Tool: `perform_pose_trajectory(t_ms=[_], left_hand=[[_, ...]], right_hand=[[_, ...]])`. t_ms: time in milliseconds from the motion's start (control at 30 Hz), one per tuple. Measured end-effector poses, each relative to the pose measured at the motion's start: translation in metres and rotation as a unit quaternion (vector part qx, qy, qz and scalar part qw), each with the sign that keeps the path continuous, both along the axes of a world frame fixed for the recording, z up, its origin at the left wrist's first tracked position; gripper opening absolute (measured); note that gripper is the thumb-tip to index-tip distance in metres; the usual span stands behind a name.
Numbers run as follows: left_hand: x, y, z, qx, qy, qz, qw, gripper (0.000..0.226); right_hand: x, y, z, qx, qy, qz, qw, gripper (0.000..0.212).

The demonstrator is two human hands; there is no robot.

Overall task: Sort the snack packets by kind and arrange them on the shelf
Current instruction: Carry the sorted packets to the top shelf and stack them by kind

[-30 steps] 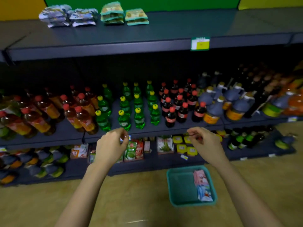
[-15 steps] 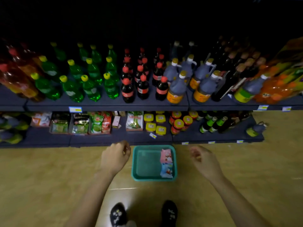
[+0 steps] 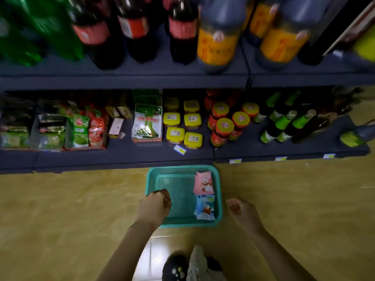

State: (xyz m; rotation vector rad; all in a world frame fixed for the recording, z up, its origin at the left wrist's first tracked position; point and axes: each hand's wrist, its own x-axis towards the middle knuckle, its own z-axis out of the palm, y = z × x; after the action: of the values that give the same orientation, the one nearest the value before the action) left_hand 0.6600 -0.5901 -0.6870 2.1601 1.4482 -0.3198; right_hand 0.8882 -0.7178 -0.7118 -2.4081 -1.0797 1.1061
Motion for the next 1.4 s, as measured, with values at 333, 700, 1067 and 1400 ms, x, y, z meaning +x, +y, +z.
perform_pose_trajectory(t_ms=[333,700,1067,1400], left_hand=[[0.048,0.01,-0.287,-0.032,0.007,-0.035,0.999,0.022],[0.064,-0.01,-0.425,-0.095,-0.066,0.039,0.993,0.024],[0.086,-0.027,-0.448,-0.226,-0.195,0.17,0.939,0.024],[0.142,-0.055,-0.458,-0.189,-0.109,0.227,0.949,0.072]], right_hand=[[0.011,0.02,-0.283,-0.04,0.032,0.017,0.999,0.054],[-0.016,0.007,-0.392,0.014,-0.057,-0.059,0.997,0.077],[0.011,-0.002,-0.364,0.047,0.188,-0.15,0.969,0.031],[0.045,-0.02,-0.335,0.135,0.303,-0.312,0.89,0.017]])
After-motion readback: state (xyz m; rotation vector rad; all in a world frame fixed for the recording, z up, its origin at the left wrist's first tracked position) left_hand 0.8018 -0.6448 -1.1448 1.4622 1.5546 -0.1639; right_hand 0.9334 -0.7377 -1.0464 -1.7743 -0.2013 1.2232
